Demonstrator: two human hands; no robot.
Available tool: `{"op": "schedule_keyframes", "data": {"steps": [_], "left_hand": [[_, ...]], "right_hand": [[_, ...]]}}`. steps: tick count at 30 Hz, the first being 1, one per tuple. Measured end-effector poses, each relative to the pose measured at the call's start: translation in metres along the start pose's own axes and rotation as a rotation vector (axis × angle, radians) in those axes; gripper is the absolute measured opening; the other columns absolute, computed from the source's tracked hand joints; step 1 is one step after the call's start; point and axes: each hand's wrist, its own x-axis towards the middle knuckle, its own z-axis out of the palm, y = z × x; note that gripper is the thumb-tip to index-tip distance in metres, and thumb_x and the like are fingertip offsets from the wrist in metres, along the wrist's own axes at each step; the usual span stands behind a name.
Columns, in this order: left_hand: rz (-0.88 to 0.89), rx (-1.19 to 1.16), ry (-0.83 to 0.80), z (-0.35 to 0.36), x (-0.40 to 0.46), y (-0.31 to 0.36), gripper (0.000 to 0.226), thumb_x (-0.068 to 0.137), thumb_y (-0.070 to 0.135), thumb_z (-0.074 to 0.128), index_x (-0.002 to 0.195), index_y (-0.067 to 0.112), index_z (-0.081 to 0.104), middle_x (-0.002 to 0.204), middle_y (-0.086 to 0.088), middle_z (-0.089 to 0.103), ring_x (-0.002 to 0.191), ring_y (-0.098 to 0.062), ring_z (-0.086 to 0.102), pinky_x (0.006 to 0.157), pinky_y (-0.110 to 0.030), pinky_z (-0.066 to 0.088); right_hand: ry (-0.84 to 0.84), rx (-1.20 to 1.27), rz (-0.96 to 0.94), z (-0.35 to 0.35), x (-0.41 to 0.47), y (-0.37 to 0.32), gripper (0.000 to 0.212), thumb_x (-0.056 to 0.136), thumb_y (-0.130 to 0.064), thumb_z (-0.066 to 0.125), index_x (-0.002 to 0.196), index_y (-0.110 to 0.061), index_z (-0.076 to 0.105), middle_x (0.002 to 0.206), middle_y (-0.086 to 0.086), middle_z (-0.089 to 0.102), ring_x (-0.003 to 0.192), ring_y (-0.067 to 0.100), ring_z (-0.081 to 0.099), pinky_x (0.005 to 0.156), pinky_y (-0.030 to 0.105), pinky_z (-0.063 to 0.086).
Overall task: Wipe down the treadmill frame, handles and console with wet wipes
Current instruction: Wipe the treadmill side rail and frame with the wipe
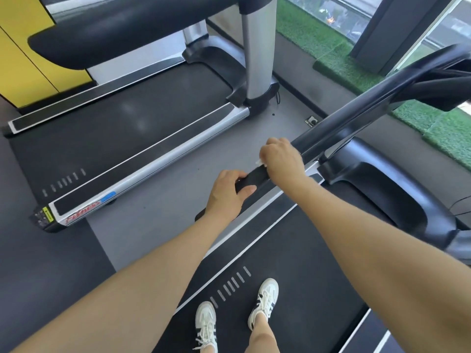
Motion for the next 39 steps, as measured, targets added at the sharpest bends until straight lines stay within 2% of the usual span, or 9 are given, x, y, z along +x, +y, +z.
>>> {"op": "schedule_keyframes", "data": {"steps": [5, 8, 14, 18, 21, 26, 29, 34, 39], "left_hand": [[-0.042, 0.041, -0.029, -0.012, -0.013, -0.012, 0.036, 0.09, 0.027, 0.063, 0.123, 0.016, 0.055, 0.121, -0.003, 0.049, 0.111, -0.018, 0.05, 0.089, -0.02, 0.032], [-0.053, 0.039, -0.065, -0.016, -0.016, -0.012, 0.035, 0.091, 0.025, 0.062, 0.124, 0.017, 0.054, 0.122, -0.003, 0.048, 0.113, -0.017, 0.048, 0.088, -0.019, 0.029], [-0.073, 0.076, -0.055, -0.012, -0.014, -0.01, 0.03, 0.092, 0.024, 0.06, 0.12, 0.016, 0.055, 0.119, -0.005, 0.047, 0.11, -0.021, 0.047, 0.087, -0.023, 0.031], [-0.056, 0.101, -0.035, -0.012, -0.015, -0.007, 0.023, 0.092, 0.022, 0.06, 0.114, 0.016, 0.057, 0.114, -0.007, 0.049, 0.107, -0.024, 0.049, 0.084, -0.024, 0.033], [-0.064, 0.134, -0.032, -0.012, -0.016, -0.005, 0.024, 0.093, 0.022, 0.058, 0.117, 0.017, 0.056, 0.113, -0.005, 0.046, 0.106, -0.023, 0.048, 0.082, -0.026, 0.033], [-0.065, 0.163, -0.026, -0.01, -0.016, -0.007, 0.029, 0.094, 0.028, 0.056, 0.121, 0.017, 0.053, 0.116, -0.005, 0.046, 0.11, -0.023, 0.045, 0.084, -0.029, 0.035], [-0.063, 0.215, -0.034, -0.012, -0.015, -0.006, 0.027, 0.094, 0.029, 0.056, 0.119, 0.019, 0.054, 0.117, -0.004, 0.048, 0.112, -0.024, 0.046, 0.089, -0.038, 0.042], [-0.064, 0.293, -0.047, -0.014, -0.014, -0.003, 0.028, 0.094, 0.033, 0.055, 0.12, 0.023, 0.052, 0.119, -0.001, 0.047, 0.111, -0.024, 0.048, 0.084, -0.039, 0.044], [-0.064, 0.317, -0.051, -0.013, -0.013, -0.003, 0.029, 0.094, 0.034, 0.055, 0.12, 0.021, 0.05, 0.118, 0.0, 0.046, 0.11, -0.024, 0.046, 0.081, -0.037, 0.042]], "right_hand": [[-0.068, 0.068, -0.146, 0.011, -0.018, -0.025, 0.021, 0.088, 0.003, 0.051, 0.098, -0.008, 0.066, 0.105, 0.005, 0.056, 0.088, 0.019, 0.043, 0.067, 0.027, 0.037], [-0.106, 0.021, -0.206, 0.001, -0.019, -0.015, 0.022, 0.09, 0.002, 0.049, 0.1, -0.009, 0.065, 0.108, 0.004, 0.055, 0.095, 0.021, 0.046, 0.068, 0.03, 0.041], [0.065, 0.057, 0.075, 0.001, -0.026, 0.001, 0.031, 0.083, 0.009, 0.052, 0.107, -0.006, 0.065, 0.108, 0.008, 0.055, 0.101, 0.028, 0.05, 0.07, 0.031, 0.037], [-0.02, 0.143, -0.094, 0.015, -0.048, -0.039, 0.024, 0.089, -0.004, 0.055, 0.108, -0.012, 0.068, 0.106, 0.004, 0.058, 0.097, 0.024, 0.053, 0.07, 0.027, 0.038], [0.0, 0.13, -0.128, 0.011, -0.045, -0.02, 0.022, 0.09, -0.004, 0.056, 0.107, -0.012, 0.067, 0.104, 0.004, 0.056, 0.096, 0.023, 0.052, 0.068, 0.027, 0.039], [0.183, 0.199, 0.147, 0.019, -0.043, 0.005, 0.02, 0.087, 0.003, 0.056, 0.099, -0.006, 0.068, 0.1, 0.008, 0.059, 0.095, 0.028, 0.053, 0.068, 0.026, 0.031], [0.172, 0.25, 0.078, 0.028, -0.054, -0.025, 0.018, 0.081, 0.006, 0.06, 0.086, -0.008, 0.071, 0.087, 0.008, 0.058, 0.082, 0.028, 0.054, 0.064, 0.027, 0.03], [0.136, 0.25, -0.051, 0.028, -0.056, -0.016, 0.013, 0.081, 0.002, 0.067, 0.091, -0.006, 0.07, 0.089, 0.01, 0.059, 0.081, 0.028, 0.056, 0.061, 0.027, 0.035], [0.286, 0.319, 0.221, 0.038, -0.045, -0.005, 0.017, 0.081, 0.006, 0.064, 0.091, -0.006, 0.069, 0.09, 0.008, 0.059, 0.083, 0.028, 0.052, 0.062, 0.027, 0.03]]}}
